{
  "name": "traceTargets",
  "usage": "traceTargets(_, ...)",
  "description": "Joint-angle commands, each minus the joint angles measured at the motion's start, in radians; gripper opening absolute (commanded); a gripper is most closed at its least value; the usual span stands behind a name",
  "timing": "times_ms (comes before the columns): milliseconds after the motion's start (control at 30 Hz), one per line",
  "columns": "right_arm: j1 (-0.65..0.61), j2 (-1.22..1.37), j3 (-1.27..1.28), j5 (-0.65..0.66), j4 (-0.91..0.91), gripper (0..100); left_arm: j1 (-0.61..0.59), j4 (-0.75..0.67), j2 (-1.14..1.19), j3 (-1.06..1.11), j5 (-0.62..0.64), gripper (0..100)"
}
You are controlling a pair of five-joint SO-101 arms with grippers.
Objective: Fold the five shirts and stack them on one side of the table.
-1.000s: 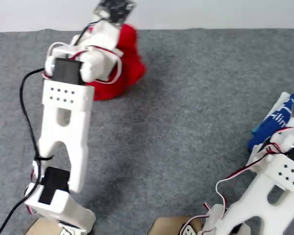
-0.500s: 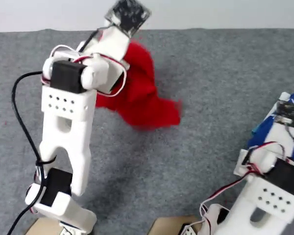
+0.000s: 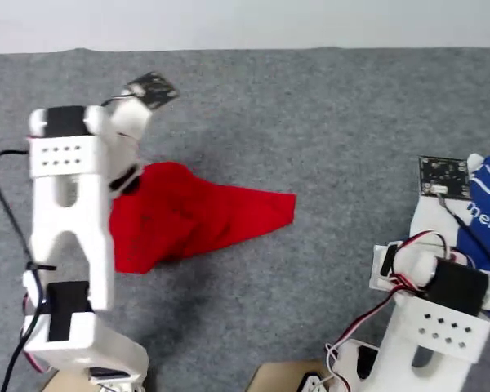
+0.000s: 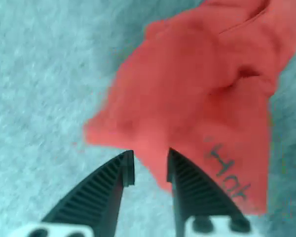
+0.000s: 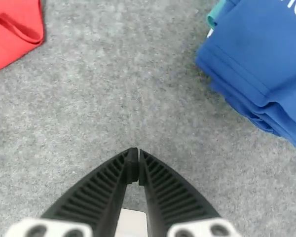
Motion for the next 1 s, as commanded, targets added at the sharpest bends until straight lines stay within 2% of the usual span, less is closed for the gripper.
traceTargets(0, -0.027, -0.015, -0.005, -0.006, 0.012, 1.1, -0.098, 0.020, -0.052, 0.001, -0.077, 15)
traceTargets(267, -0.143, 0.005, -0.031, -0.005, 0.010, 1.2, -0.319, 0.023, -0.061, 0.002, -0.161, 17)
traceTargets(567, -0.351, 0.346, -0.258, -0.006, 0.036, 1.2, -0.522, 0.023, -0.095, 0.002, -0.124, 16)
traceTargets(733, -0.516, 0.552, -0.400, -0.005, 0.036, 3.6, -0.568, 0.023, -0.241, 0.004, -0.118, 16)
traceTargets(833, -0.595, 0.704, -0.450, 0.006, 0.035, 7.0, -0.577, 0.023, -0.319, 0.004, -0.069, 16)
traceTargets(967, -0.671, 0.888, -0.575, 0.155, 0.035, 7.6, -0.592, 0.023, -0.390, 0.050, -0.046, 16)
